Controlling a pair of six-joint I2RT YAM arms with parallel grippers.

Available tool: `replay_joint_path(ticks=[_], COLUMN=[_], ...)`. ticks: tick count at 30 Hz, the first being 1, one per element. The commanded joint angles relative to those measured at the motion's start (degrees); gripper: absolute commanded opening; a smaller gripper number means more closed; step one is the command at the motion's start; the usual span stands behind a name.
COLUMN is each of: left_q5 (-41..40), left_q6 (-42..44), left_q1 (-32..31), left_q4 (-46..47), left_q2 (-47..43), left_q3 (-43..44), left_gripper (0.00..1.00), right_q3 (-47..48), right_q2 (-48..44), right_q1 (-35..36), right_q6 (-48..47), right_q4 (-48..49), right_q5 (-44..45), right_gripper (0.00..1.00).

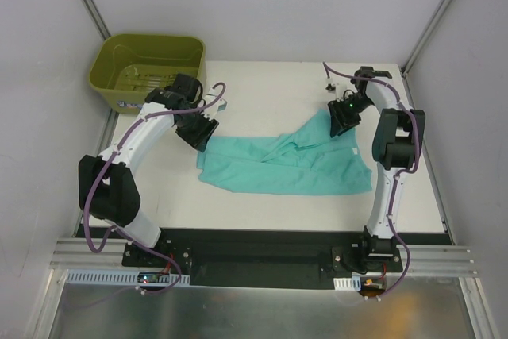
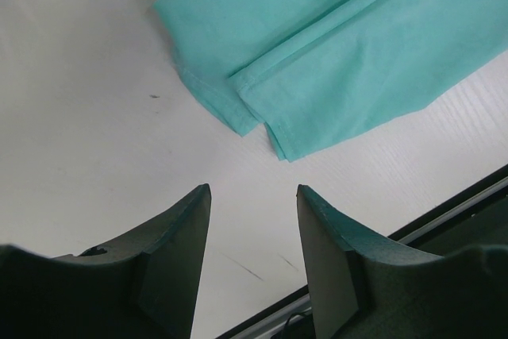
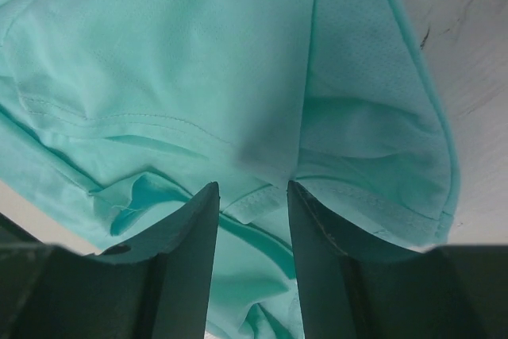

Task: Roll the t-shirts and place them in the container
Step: Flatten out the T-shirt at the center of the board.

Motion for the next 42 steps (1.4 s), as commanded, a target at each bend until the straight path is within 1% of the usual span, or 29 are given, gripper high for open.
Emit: replay_joint_path(ticks=[1, 12, 20, 24, 25, 27, 30, 31, 33, 34, 38, 42], left_q5=[-1.74, -1.66, -1.83, -1.39, -1.3, -1.04, -0.95, -1.04, -1.21, -1.3, -2.88, -4.2], left_q6=[1.12, 1.3, 1.21, 1.04, 0.95, 0.78, 1.04, 1.21, 1.56, 1.65, 1.57, 0.69], left_q1=[0.6, 0.6, 0.6, 0.6, 0.6, 0.6, 0.6, 0.6, 0.6, 0.6, 0.78, 0.78], left_q4=[-2.03, -2.47, -2.47, -2.56, -2.47, -2.47, -2.39, -2.3, -1.77, -1.51, 0.94, 1.92], left_q2=[-2.5, -1.0, -0.83, -0.3, -0.13, 0.23, 0.75, 0.84, 1.11, 1.19, 2.16, 4.79], left_q3=[-1.02, 0.3, -0.14, -0.06, 0.12, 0.29, 0.03, -0.23, -1.02, -1.2, -2.25, -1.12], left_gripper=[0.48, 0.48, 0.48, 0.48, 0.48, 0.48, 0.48, 0.48, 0.48, 0.48, 0.49, 0.51], right_q3=[3.9, 3.82, 2.76, 3.02, 3.29, 3.64, 4.17, 5.04, 6.8, 7.42, 6.99, 5.49], right_q2=[0.52, 2.19, 3.42, 3.34, 2.99, 2.37, -0.17, -1.4, -2.11, -2.55, -8.42, -13.71], right_q1=[0.05, 0.05, 0.05, 0.05, 0.05, 0.05, 0.05, 0.05, -0.21, -0.47, -1.44, -2.05], right_q6=[-0.78, -0.69, -0.6, -0.69, -0.69, -0.69, -0.95, -0.95, -0.95, -0.78, 0.89, 8.51], right_q4=[-0.81, -0.72, -1.69, -1.69, -1.69, -2.04, -2.48, -3.53, -5.72, -7.39, -9.07, -8.72], right_q5=[1.87, 1.96, -0.15, -0.5, -0.5, -0.24, 0.55, 0.55, -1.1, -1.81, -5.68, -7.35], right_gripper=[0.43, 0.46, 0.41, 0.33, 0.28, 0.24, 0.17, 0.12, 0.07, 0.01, 0.01, 0.01])
